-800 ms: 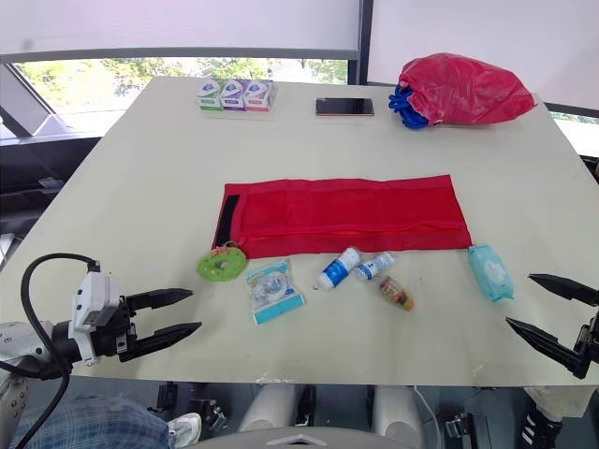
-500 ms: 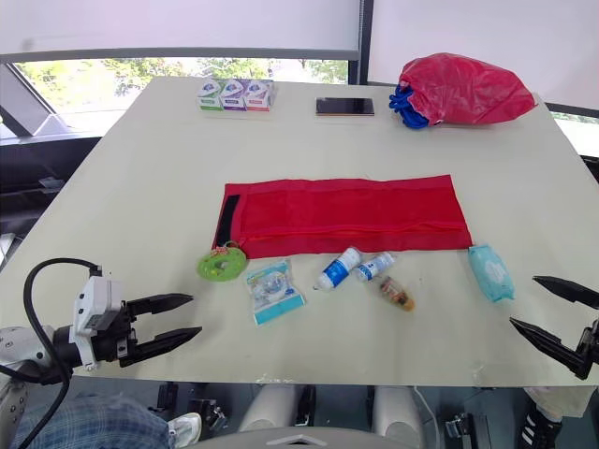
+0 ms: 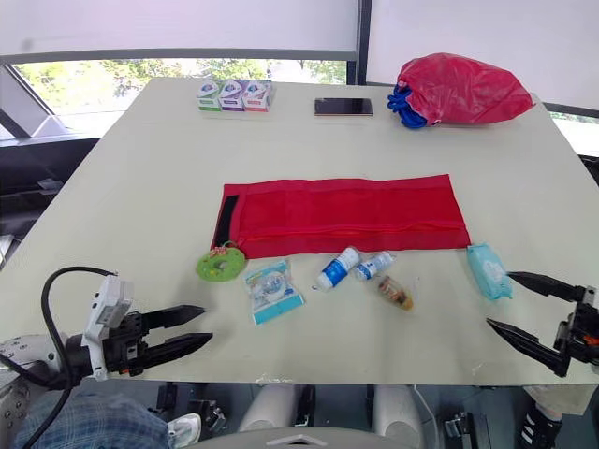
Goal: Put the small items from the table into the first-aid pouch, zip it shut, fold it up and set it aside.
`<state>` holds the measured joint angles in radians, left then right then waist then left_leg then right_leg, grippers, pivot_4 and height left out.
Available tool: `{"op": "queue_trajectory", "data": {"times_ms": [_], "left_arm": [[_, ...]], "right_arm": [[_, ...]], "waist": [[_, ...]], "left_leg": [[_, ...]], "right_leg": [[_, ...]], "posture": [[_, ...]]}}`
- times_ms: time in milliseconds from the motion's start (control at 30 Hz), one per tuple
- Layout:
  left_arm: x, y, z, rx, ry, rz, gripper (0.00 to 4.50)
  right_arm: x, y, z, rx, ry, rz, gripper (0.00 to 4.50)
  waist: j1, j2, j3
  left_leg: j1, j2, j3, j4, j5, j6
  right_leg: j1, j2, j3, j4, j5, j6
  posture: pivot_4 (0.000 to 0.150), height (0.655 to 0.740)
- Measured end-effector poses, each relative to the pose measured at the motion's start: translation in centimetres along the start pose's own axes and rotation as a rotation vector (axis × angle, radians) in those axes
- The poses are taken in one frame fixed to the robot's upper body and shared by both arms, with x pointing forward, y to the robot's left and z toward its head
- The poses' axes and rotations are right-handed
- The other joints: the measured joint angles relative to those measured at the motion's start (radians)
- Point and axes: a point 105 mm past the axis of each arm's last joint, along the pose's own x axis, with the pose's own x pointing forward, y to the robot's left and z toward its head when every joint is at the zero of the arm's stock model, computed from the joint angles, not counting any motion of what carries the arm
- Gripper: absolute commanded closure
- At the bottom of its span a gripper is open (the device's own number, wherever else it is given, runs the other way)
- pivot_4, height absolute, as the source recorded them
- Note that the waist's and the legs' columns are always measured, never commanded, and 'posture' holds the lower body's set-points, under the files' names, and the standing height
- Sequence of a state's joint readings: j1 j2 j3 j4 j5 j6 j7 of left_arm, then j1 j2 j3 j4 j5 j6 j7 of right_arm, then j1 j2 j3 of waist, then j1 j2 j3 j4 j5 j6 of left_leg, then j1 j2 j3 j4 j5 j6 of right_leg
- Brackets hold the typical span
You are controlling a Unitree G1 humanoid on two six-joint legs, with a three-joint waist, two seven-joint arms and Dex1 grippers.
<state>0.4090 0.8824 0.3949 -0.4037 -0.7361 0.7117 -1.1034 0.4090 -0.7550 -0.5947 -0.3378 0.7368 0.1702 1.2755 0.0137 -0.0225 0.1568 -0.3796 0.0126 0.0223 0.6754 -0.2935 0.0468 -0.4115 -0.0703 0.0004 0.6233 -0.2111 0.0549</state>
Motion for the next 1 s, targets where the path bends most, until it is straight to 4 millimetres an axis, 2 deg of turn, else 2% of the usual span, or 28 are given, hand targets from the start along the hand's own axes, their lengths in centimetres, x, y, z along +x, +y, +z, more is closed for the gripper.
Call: {"op": "queue_trajectory", "data": {"times_ms": [33, 100, 333, 400, 567, 733, 767, 800, 900, 933, 1000], "left_arm": [[0.0, 0.0, 0.0, 0.0, 0.0, 0.0, 1.27], [0.6, 0.0, -0.2, -0.073, 0.027, 0.011, 1.27], [4.4, 0.1, 1.5, -0.286, -0.078, 0.021, 1.27], [5.6, 0.2, 2.1, -0.301, -0.095, 0.029, 1.27], [6.6, 0.8, 2.7, -0.315, -0.112, 0.056, 1.27], [7.5, 1.0, 3.2, -0.322, -0.131, 0.068, 1.27], [7.7, 1.1, 3.3, -0.331, -0.14, 0.075, 1.82], [7.7, 1.2, 3.3, -0.335, -0.141, 0.081, 2.05], [7.9, 1.9, 3.2, -0.352, -0.145, 0.123, 3.32], [8.0, 2.1, 3.2, -0.351, -0.142, 0.133, 3.96], [8.0, 2.3, 3.1, -0.351, -0.141, 0.138, 4.46]], "right_arm": [[0.0, 0.0, 0.0, 0.0, 0.0, 0.0, 0.09], [1.4, 0.5, 0.9, -0.004, -0.026, 0.034, 0.09], [4.6, 1.5, 2.7, -0.037, -0.09, 0.104, 0.09], [5.7, 1.7, 3.3, -0.055, -0.107, 0.111, 0.09], [7.4, 2.0, 4.5, -0.079, -0.136, 0.093, 0.09], [7.9, 2.6, 4.0, -0.068, -0.1, 0.089, 0.09], [8.0, 2.6, 3.7, -0.062, -0.087, 0.087, 0.0], [8.1, 2.6, 3.7, -0.061, -0.085, 0.087, 0.0], [8.1, 2.6, 3.3, -0.052, -0.075, 0.072, 0.0], [8.1, 2.6, 3.2, -0.053, -0.072, 0.068, 0.0], [8.0, 2.6, 3.0, -0.055, -0.064, 0.064, 0.0]], "waist": [[0.0, 0.0, 0.0], [0.0, 0.0, 0.0], [0.001, -0.002, 0.0], [0.001, -0.001, 0.0], [0.003, 0.001, -0.003], [0.005, 0.003, -0.004], [0.004, 0.003, -0.004], [0.004, 0.003, -0.004], [0.002, 0.003, -0.004], [0.002, 0.003, -0.004], [0.002, 0.003, -0.004]], "left_leg": [[0.0, 0.0, 0.0, 0.0, 0.0, 0.0], [0.0, 0.0, 0.0, 0.0, 0.0, 0.0], [-0.001, -0.001, -0.002, 0.0, 0.0, 0.0], [0.0, -0.002, -0.002, 0.001, 0.0, -0.001], [0.0, -0.003, -0.002, 0.001, 0.001, -0.001], [0.001, -0.003, -0.003, 0.001, 0.001, -0.001], [0.001, -0.004, -0.003, 0.002, 0.001, -0.001], [0.001, -0.004, -0.003, 0.002, 0.001, -0.001], [0.0, -0.004, -0.003, 0.002, 0.001, -0.001], [0.0, -0.004, -0.003, 0.002, 0.001, -0.001], [0.0, -0.004, -0.003, 0.002, 0.001, -0.001]], "right_leg": [[0.0, 0.0, 0.0, 0.0, 0.0, 0.0], [0.0, 0.0, 0.0, 0.0, 0.0, 0.0], [0.001, 0.0, -0.001, 0.0, 0.003, -0.004], [0.0, 0.0, -0.001, 0.001, 0.003, -0.004], [0.001, 0.0, -0.001, 0.002, 0.003, -0.004], [0.002, 0.0, -0.001, 0.002, 0.003, -0.004], [0.002, 0.0, -0.001, 0.002, 0.003, -0.004], [0.002, 0.0, -0.001, 0.002, 0.003, -0.004], [0.002, 0.0, -0.001, 0.002, 0.003, -0.004], [0.002, 0.0, -0.001, 0.002, 0.003, -0.004], [0.002, 0.0, -0.001, 0.002, 0.003, -0.005]], "posture": [[0.15, 0.74], [0.15, 0.74], [0.15, 0.74], [0.15, 0.74], [0.15, 0.74], [0.15, 0.74], [0.15, 0.74], [0.15, 0.74], [0.15, 0.74], [0.15, 0.74], [0.15, 0.74]]}}
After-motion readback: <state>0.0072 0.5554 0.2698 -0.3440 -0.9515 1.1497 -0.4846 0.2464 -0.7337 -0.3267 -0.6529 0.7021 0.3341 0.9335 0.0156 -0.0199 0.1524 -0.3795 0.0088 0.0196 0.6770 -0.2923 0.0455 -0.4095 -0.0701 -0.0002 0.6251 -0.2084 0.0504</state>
